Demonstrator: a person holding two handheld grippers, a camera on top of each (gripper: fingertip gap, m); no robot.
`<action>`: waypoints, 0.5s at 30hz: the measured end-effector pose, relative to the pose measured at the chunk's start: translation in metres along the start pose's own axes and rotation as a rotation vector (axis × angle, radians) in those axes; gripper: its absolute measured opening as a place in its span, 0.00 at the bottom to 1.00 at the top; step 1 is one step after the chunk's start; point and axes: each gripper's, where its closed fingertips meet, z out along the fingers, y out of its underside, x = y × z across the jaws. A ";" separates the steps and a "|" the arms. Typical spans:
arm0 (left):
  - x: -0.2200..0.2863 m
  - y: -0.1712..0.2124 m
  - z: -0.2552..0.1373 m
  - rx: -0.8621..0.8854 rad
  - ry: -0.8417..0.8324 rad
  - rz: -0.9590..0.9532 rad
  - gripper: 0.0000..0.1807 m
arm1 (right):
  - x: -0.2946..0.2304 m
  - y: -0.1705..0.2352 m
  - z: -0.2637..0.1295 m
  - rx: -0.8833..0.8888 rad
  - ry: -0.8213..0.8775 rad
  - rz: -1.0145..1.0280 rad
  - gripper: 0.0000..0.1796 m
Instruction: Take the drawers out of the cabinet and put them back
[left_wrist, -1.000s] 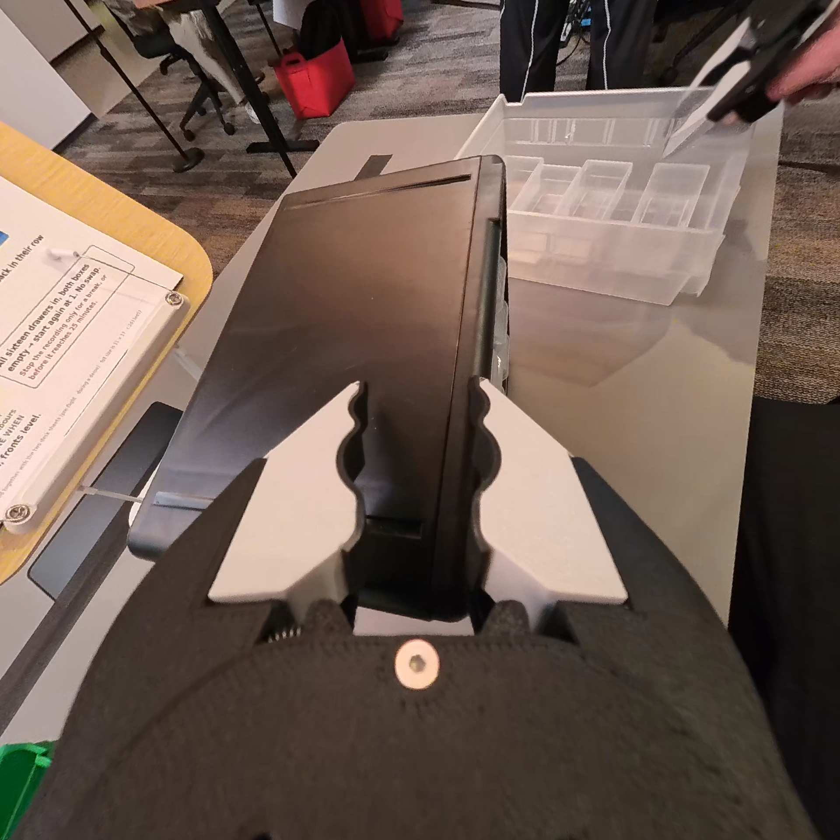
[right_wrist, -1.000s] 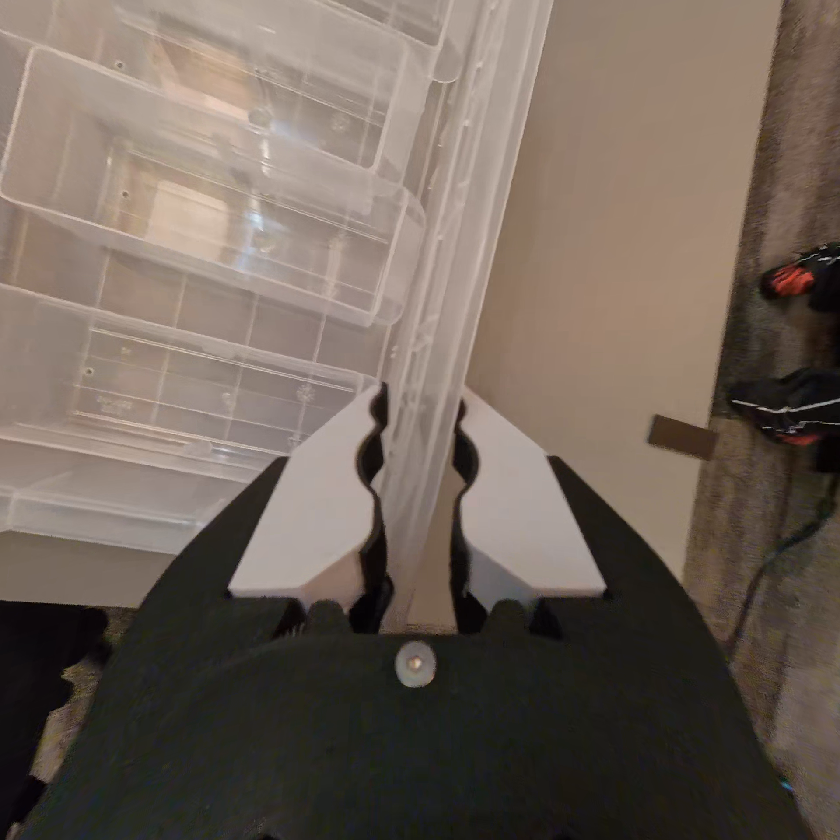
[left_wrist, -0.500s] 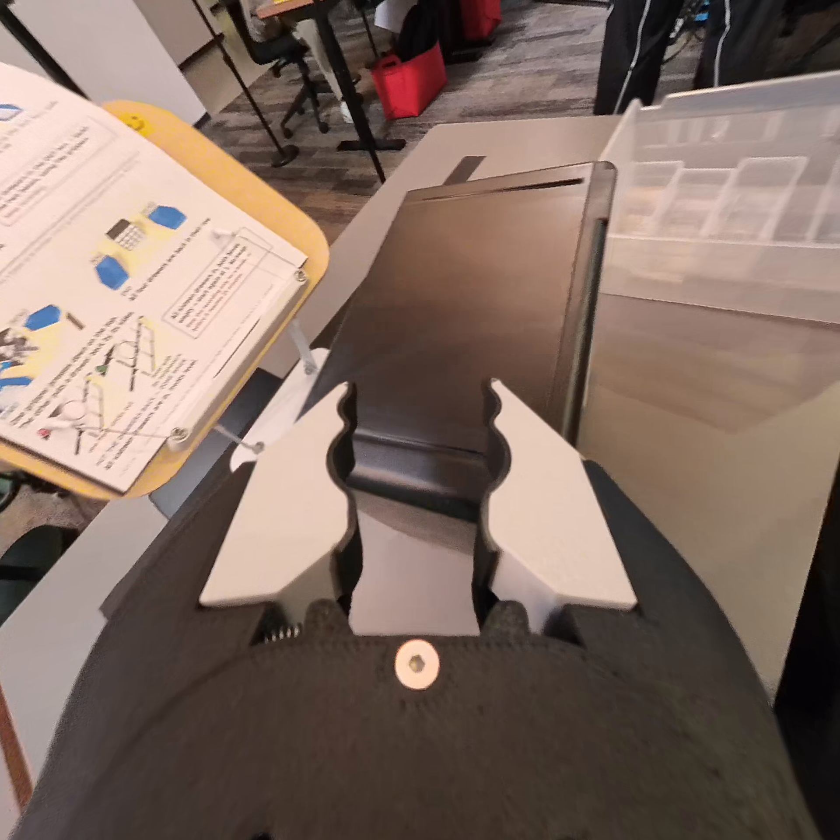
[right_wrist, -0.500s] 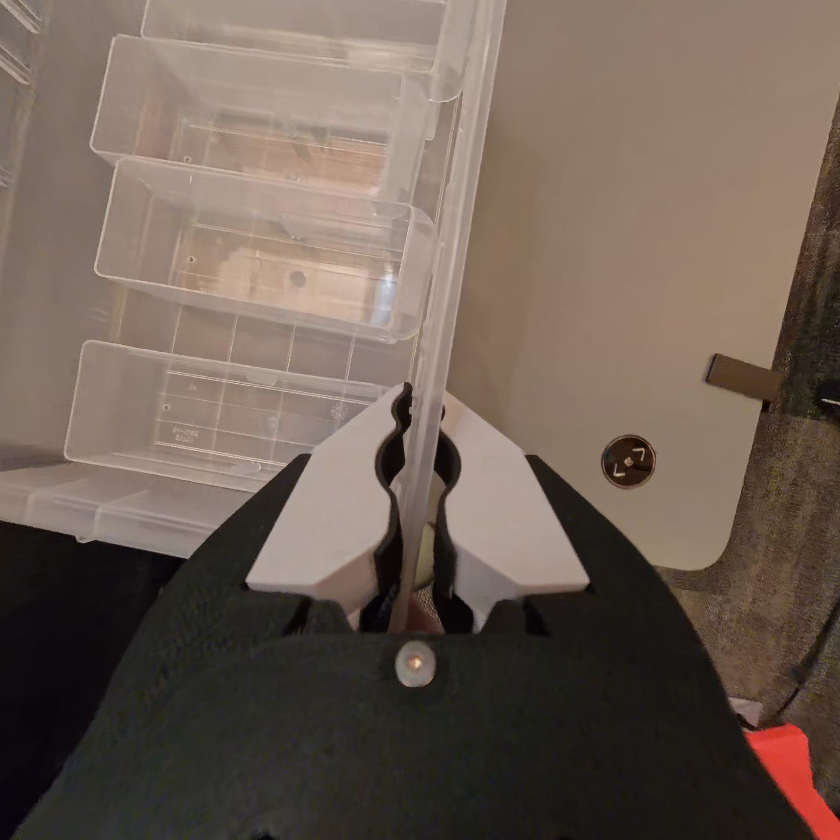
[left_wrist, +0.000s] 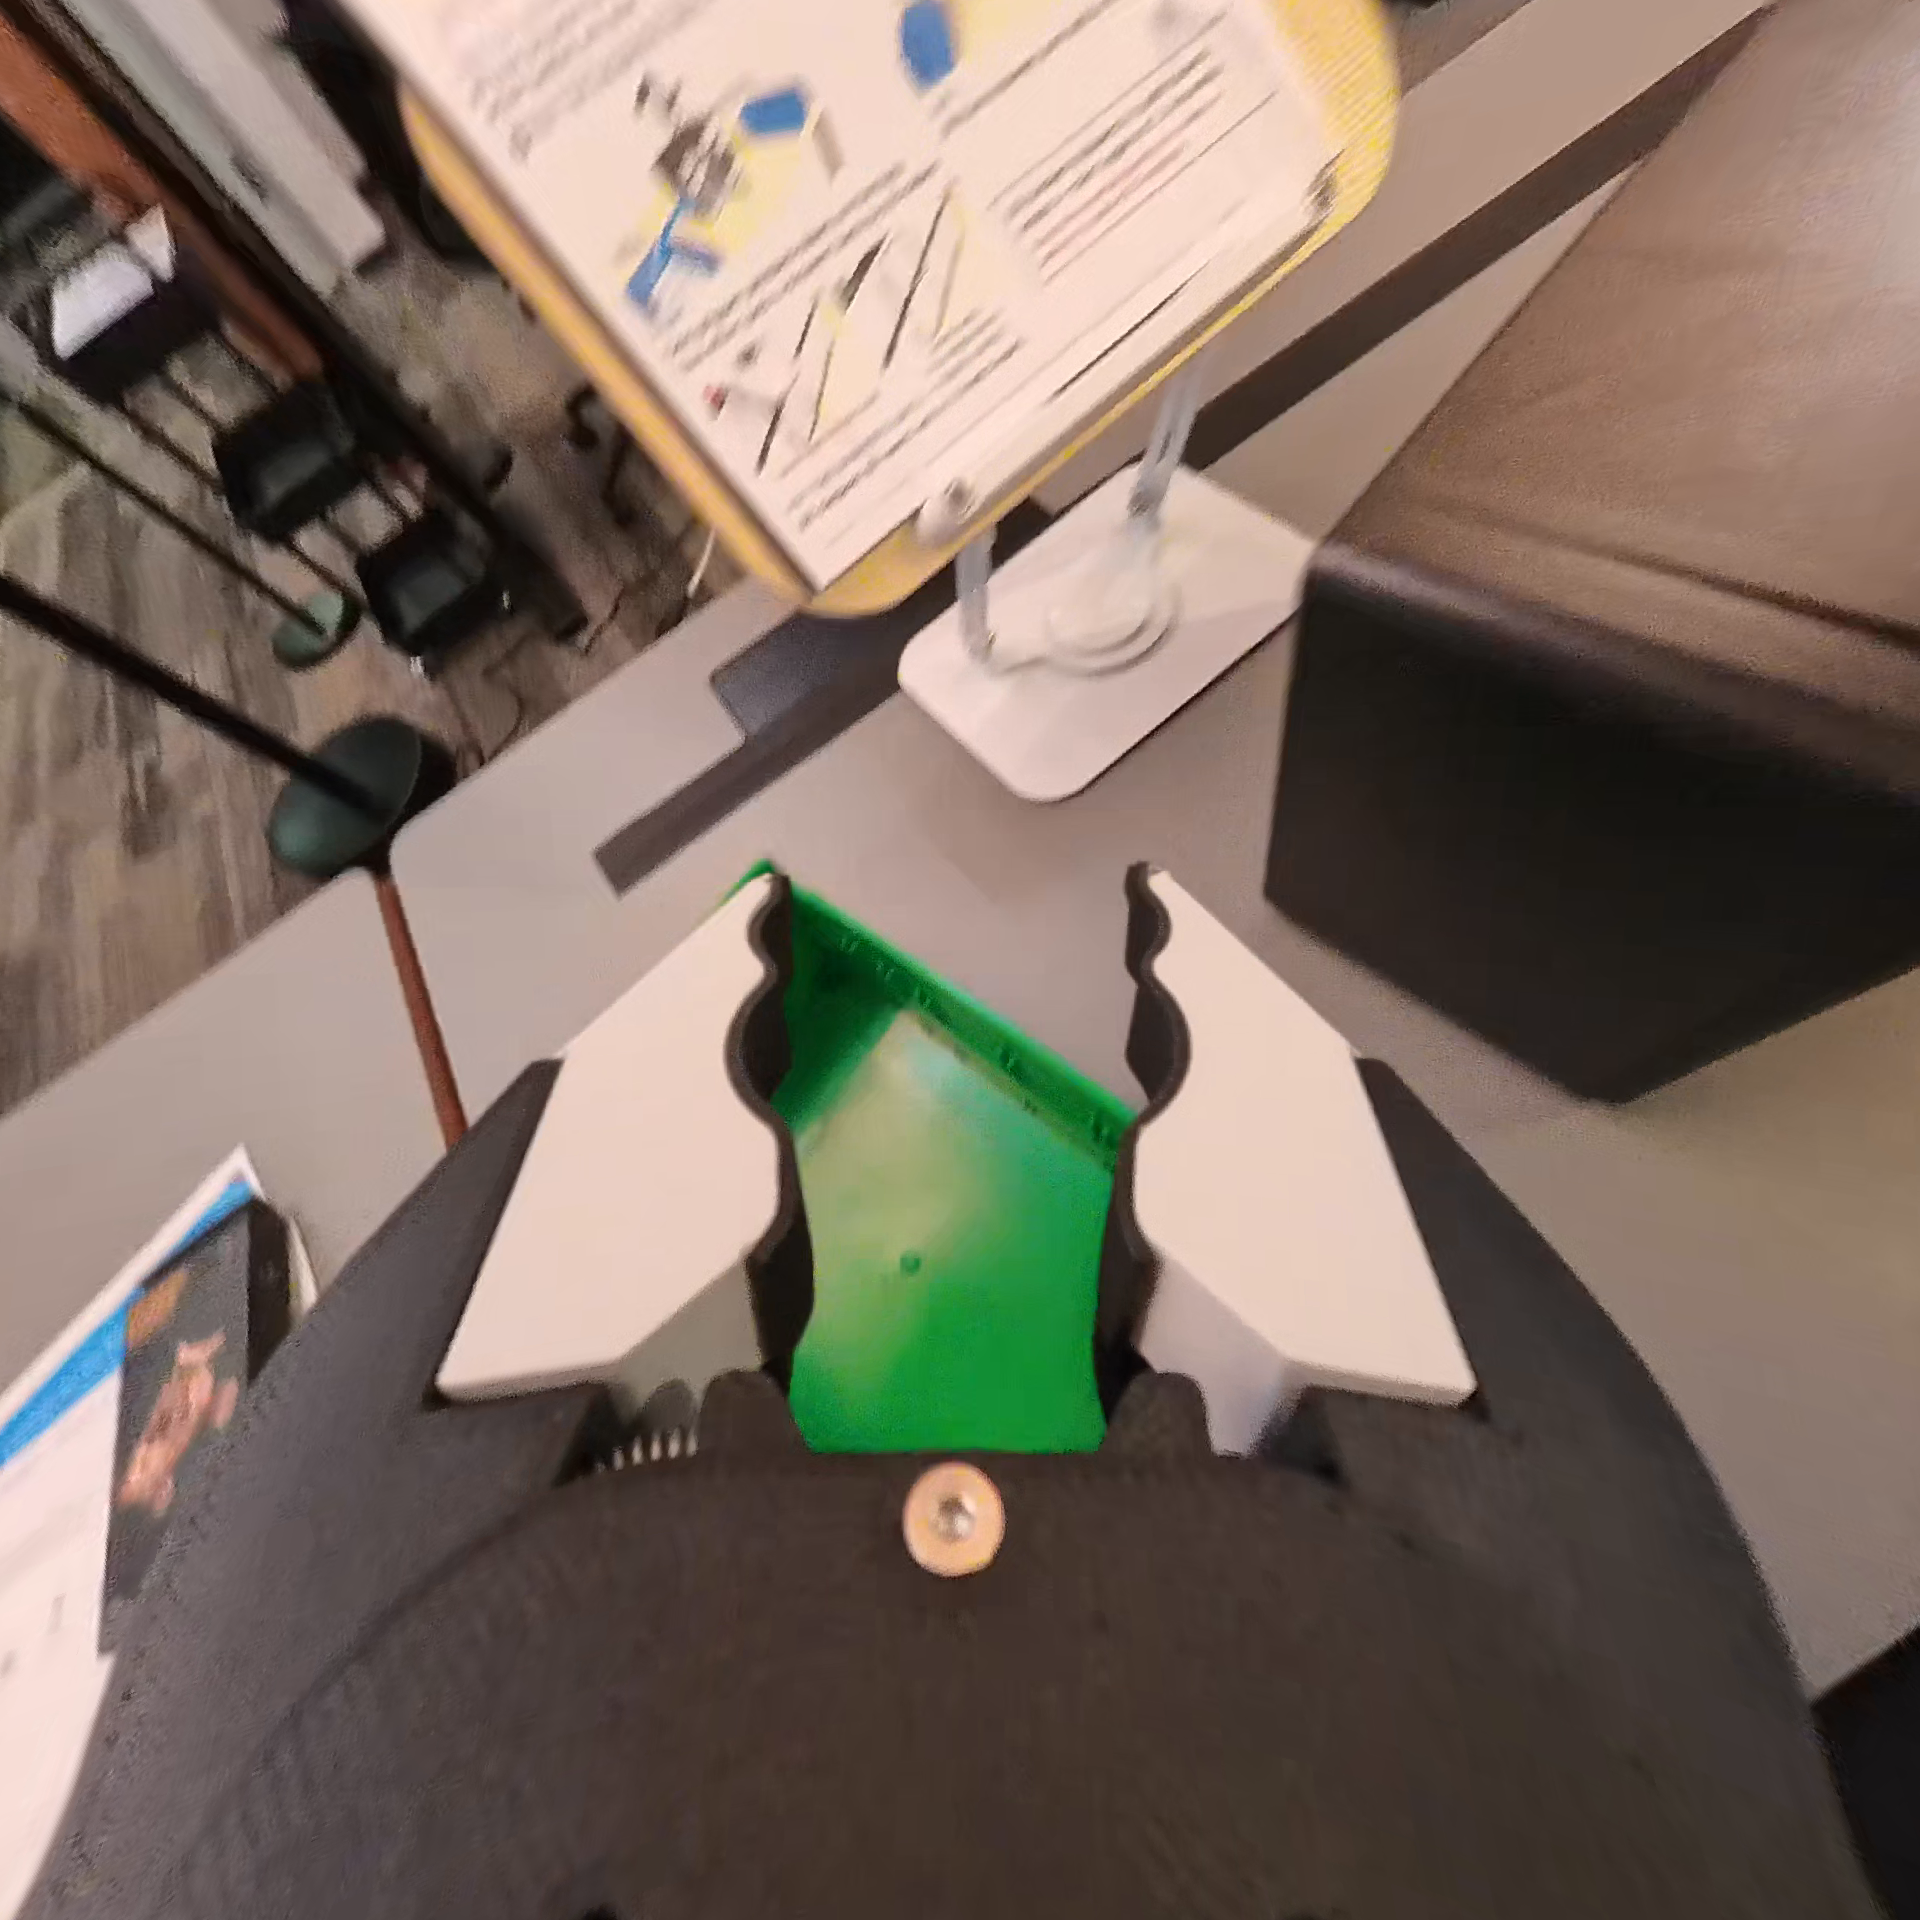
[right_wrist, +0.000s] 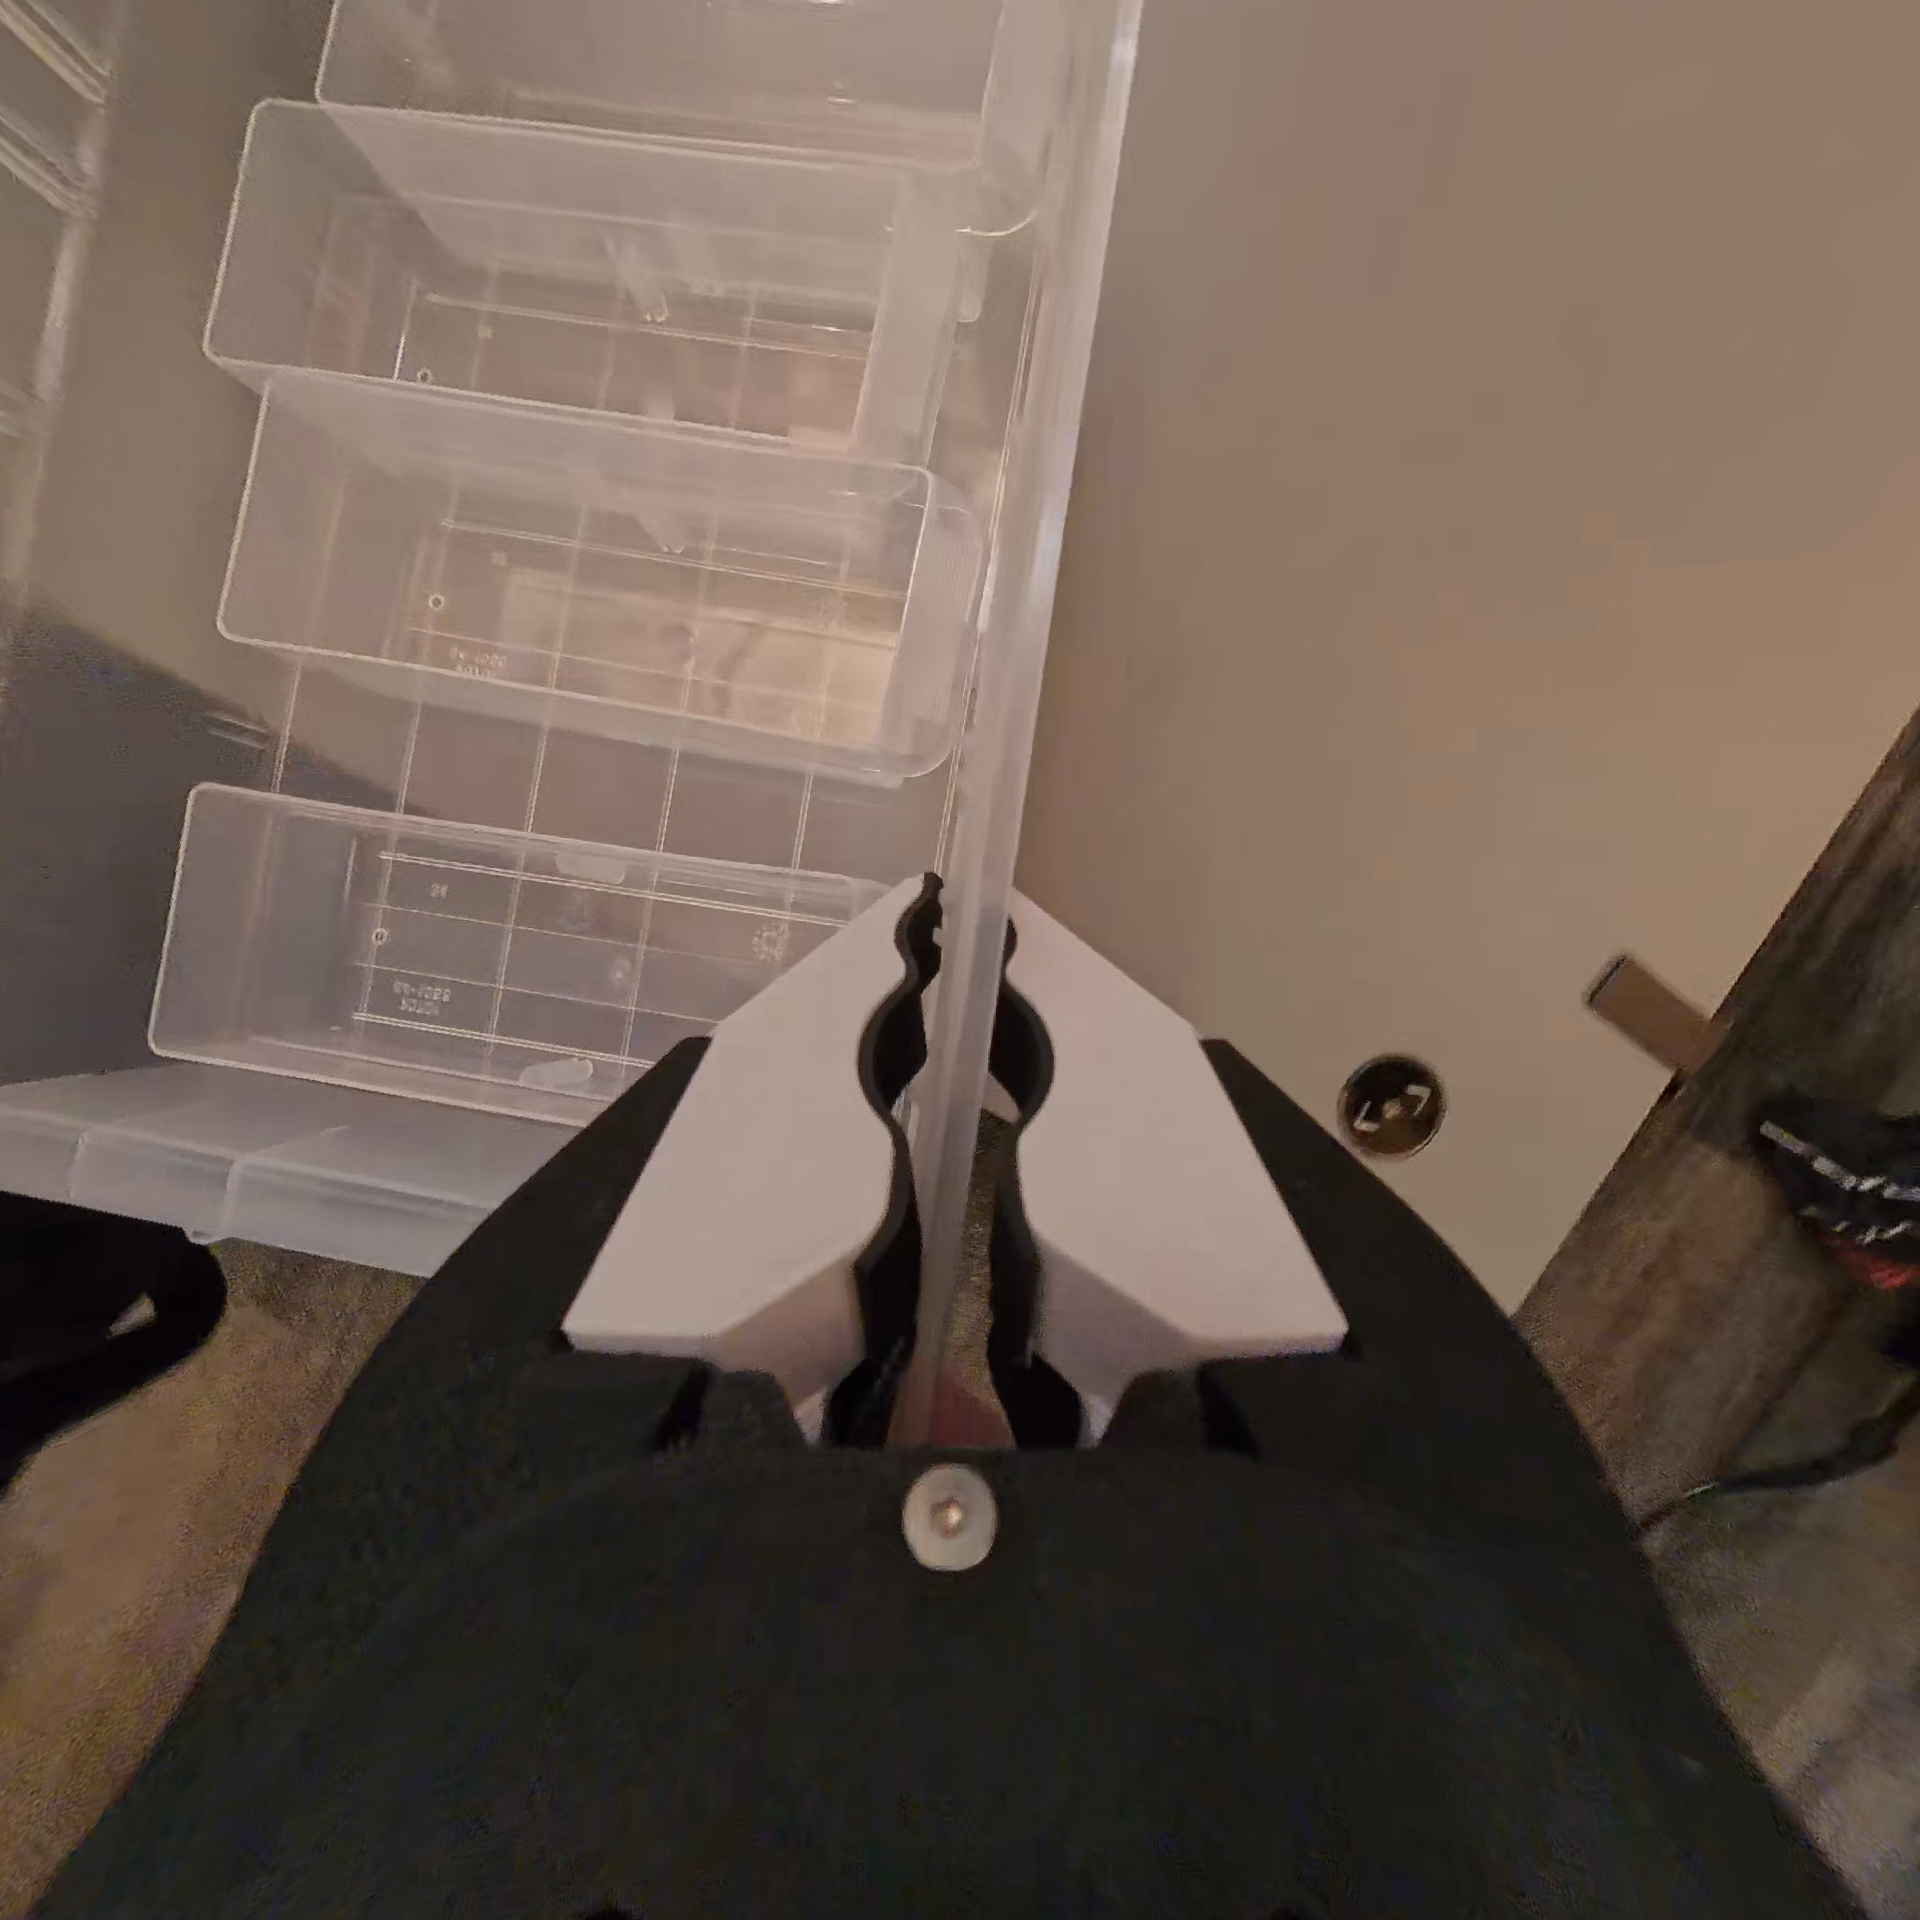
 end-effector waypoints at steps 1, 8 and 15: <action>-0.011 0.013 0.002 -0.030 -0.008 -0.034 0.36 | 0.001 -0.004 -0.001 -0.010 -0.018 -0.046 0.02; -0.081 0.120 0.011 -0.260 -0.106 -0.249 0.47 | -0.003 -0.029 0.002 -0.058 -0.157 -0.357 0.02; -0.109 0.211 0.019 -0.410 -0.119 -0.449 0.53 | -0.031 -0.050 0.017 -0.073 -0.252 -0.536 0.02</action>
